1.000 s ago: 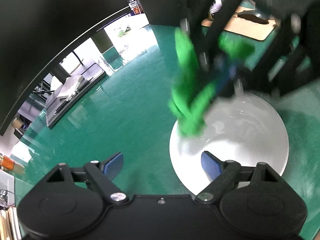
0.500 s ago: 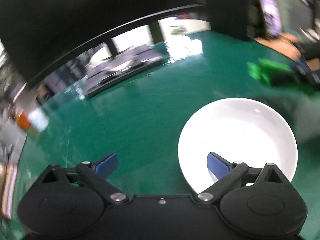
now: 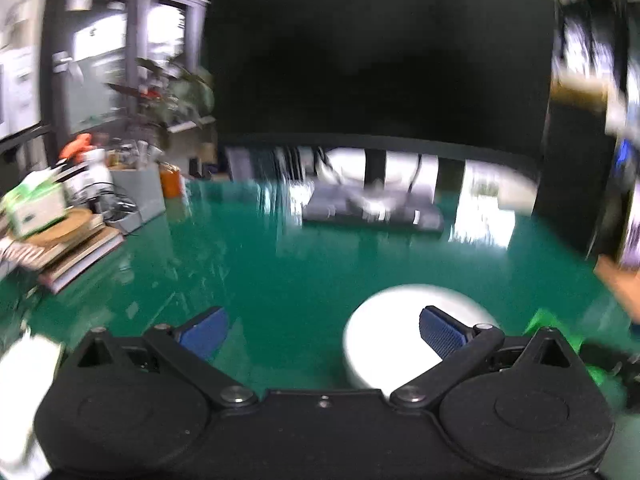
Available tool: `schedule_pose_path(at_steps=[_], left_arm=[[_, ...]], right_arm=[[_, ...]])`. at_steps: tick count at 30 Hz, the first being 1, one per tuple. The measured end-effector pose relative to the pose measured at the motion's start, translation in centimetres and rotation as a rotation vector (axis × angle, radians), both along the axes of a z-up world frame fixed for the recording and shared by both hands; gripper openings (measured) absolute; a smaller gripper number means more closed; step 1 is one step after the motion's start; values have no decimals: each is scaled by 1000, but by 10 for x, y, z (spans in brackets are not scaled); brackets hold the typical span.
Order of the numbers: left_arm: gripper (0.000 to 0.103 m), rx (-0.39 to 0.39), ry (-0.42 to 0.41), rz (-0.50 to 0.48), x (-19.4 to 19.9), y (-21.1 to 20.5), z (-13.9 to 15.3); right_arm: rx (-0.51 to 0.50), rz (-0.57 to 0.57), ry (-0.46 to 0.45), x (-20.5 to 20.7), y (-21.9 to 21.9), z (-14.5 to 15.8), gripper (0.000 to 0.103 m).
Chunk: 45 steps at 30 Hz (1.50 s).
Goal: Clean bowl
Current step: 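Release the bowl with the left tool and lift the cloth away with the right tool, then set the green cloth down on the desk beside the bowl with the right tool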
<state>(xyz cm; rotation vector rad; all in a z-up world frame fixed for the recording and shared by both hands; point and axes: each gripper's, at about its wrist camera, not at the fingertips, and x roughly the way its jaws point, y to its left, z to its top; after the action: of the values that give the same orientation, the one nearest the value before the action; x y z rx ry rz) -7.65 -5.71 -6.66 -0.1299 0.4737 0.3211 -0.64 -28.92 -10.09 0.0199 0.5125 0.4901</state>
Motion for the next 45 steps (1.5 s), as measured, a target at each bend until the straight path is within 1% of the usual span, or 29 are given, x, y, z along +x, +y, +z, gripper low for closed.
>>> schedule_pose_path(at_steps=[1, 3, 5, 6, 8, 10, 12, 13, 15, 17, 18, 20, 23, 24, 25, 28, 30, 31, 33, 35, 37, 41, 43, 45], left_arm=[[102, -2, -13, -31, -7, -10, 1], [102, -23, -30, -52, -19, -22, 0], [102, -40, -11, -33, -26, -31, 0], [102, -56, 11, -20, -32, -35, 1], [102, -72, 25, -14, -40, -39, 3], [102, -89, 41, -35, -51, -45, 8], [102, -102, 41, -94, -61, -51, 10], [102, -88, 47, -114, -65, -54, 10], [102, -49, 93, -66, -66, -57, 11], [102, -44, 150, 29, -64, -56, 11], [102, -67, 152, 50, -63, -53, 11], [102, -167, 113, 52, -63, -43, 12], [102, -250, 43, 11, -68, -33, 12], [102, -249, 35, -1, -68, -32, 15], [102, -217, 68, -3, -64, -32, 17], [102, -56, 205, 20, -48, -41, 20], [102, 9, 260, 47, -39, -46, 17], [102, 17, 247, 57, -39, -48, 16], [102, 2, 220, 46, -37, -49, 14], [102, -4, 227, 29, -32, -49, 13], [102, 12, 248, 14, -23, -53, 11], [102, 27, 273, -11, -9, -58, 6], [102, 18, 286, -22, -2, -58, 4], [102, 27, 304, -43, 2, -61, 3]], right_arm=[[-9, -25, 12, -6, -3, 2, 103], [-80, -103, 44, -13, 1, 3, 103], [-126, -155, 68, -18, 5, 1, 103], [-134, -170, 78, -24, 4, -1, 103], [-112, -156, 73, -34, 0, -2, 103], [-97, -159, 76, -42, -4, -3, 103], [-87, -178, 86, -46, -9, -2, 103], [-80, -187, 91, -48, -12, 0, 103], [-51, -183, 95, -53, -16, 3, 103], [-68, -168, 113, -52, -12, 6, 103], [-84, -159, 127, -51, -10, 7, 103], [-112, -145, 143, -49, -5, 9, 103], [-68, -121, 160, -46, -4, 9, 103], [-52, -123, 175, -41, -3, 7, 103], [-39, -126, 191, -36, -1, 6, 103], [-73, -159, 244, -23, 0, 2, 103], [-110, -167, 266, -14, 8, 0, 103], [-129, -171, 277, -10, 12, 0, 103], [-149, -165, 281, -4, 20, -1, 103], [-150, -147, 277, -1, 26, -2, 103], [-156, -130, 268, 1, 30, -2, 103], [-187, -134, 239, 2, 31, 1, 102], [-184, -145, 258, 7, 28, 1, 102], [-165, -155, 283, 13, 23, 0, 103]])
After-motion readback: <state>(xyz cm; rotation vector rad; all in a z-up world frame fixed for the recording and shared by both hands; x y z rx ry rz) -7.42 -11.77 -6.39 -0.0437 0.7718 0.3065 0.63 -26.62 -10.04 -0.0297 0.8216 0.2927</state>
